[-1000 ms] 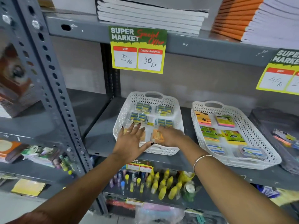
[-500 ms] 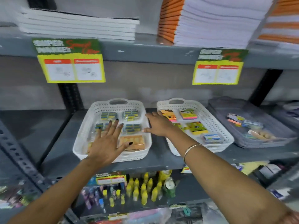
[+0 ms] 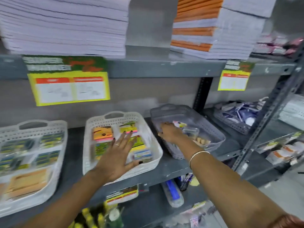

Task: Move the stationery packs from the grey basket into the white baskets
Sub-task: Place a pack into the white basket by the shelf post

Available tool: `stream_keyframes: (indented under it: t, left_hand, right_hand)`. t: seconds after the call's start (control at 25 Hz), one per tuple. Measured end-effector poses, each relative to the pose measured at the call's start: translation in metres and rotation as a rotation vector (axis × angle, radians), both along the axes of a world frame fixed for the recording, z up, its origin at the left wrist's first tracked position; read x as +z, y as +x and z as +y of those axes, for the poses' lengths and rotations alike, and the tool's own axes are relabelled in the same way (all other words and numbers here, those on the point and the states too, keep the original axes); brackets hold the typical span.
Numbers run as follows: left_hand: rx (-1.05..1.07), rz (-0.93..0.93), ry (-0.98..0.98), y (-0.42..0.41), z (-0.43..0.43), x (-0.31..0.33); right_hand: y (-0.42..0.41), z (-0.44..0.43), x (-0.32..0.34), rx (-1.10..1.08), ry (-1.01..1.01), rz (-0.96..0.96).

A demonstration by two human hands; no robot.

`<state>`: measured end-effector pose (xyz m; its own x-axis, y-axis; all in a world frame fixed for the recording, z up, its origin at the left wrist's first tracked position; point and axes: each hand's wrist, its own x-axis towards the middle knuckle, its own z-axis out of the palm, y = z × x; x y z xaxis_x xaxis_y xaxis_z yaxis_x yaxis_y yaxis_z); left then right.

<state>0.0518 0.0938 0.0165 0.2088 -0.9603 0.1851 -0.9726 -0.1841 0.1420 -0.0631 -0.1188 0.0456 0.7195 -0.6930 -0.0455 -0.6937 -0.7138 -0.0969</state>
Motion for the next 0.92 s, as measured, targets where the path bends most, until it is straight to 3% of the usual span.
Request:
stream_keyframes:
  t: [0.08, 0.28, 0.64, 0.92]
  left_hand:
    - [-0.082, -0.041, 0.036, -0.029, -0.046, -0.008]
    - [-0.130, -0.108, 0.217, -0.059, -0.114, -0.027]
    - [-0.066, -0.043, 0.192, -0.058, -0.121, -0.044]
    - [-0.034, -0.014, 0.210, -0.059, -0.119, -0.037]
  right_hand:
    - [-0.025, -0.040, -0.009, -0.038, 0.012, 0.036]
    - [-0.064, -0.091, -0.038, -0.124, 0.283, 0.158]
    - [-0.054, -0.087, -0.039, 0.025, 0.184, 0.380]
    - [-0.042, -0.090, -0.017, 0.072, 0.167, 0.288]
